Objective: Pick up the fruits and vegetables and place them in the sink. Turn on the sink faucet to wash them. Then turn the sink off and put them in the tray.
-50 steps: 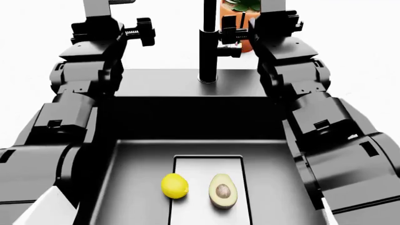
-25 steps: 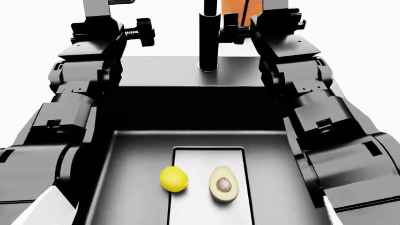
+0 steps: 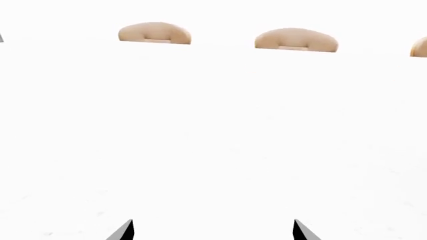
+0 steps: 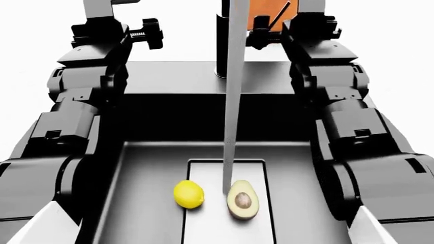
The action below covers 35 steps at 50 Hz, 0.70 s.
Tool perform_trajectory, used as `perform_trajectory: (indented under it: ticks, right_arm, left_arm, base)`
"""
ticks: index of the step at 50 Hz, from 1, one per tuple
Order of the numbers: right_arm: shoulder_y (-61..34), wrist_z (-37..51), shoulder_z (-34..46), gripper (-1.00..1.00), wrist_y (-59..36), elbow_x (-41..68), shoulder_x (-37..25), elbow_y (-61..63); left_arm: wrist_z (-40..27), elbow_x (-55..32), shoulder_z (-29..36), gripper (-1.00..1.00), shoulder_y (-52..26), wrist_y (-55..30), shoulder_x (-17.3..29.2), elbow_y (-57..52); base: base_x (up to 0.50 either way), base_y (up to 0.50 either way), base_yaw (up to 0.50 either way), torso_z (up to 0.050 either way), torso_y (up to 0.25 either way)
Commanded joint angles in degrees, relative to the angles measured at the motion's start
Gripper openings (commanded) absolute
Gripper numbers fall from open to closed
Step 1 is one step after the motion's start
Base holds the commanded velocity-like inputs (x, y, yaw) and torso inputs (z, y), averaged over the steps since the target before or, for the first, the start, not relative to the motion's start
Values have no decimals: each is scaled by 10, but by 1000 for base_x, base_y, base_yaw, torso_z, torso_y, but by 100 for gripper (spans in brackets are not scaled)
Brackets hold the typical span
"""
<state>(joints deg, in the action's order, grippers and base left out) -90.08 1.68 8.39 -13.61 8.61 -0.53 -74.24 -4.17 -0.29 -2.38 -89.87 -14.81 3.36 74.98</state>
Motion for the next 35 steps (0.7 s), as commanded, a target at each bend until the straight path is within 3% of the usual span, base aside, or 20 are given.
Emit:
perform_trajectory:
  ticks: [1,6,30,35]
  right_arm:
    - [-2,30,-31,100,-7,-82,-32,-8]
    - [-6,28,-30,100,-2,-84,-31,-8]
    - [-60,35,-21,100,22,-86,-40,-7]
    - [-54,37,-14,100,16,-91,-48,-7]
  left_arm:
    - [1,1,-1,100,2,2,3,0]
    - [1,3,2,100,1,5,2,0]
    - [5,1,6,100,-5,13,5,0]
    - [6,-1,2,100,-12,11,6,0]
  base:
    - [0,0,-4,0,0]
    - [0,-2,-5,0,34]
    - [0,0,0,4,250]
    - [0,0,0,0,0]
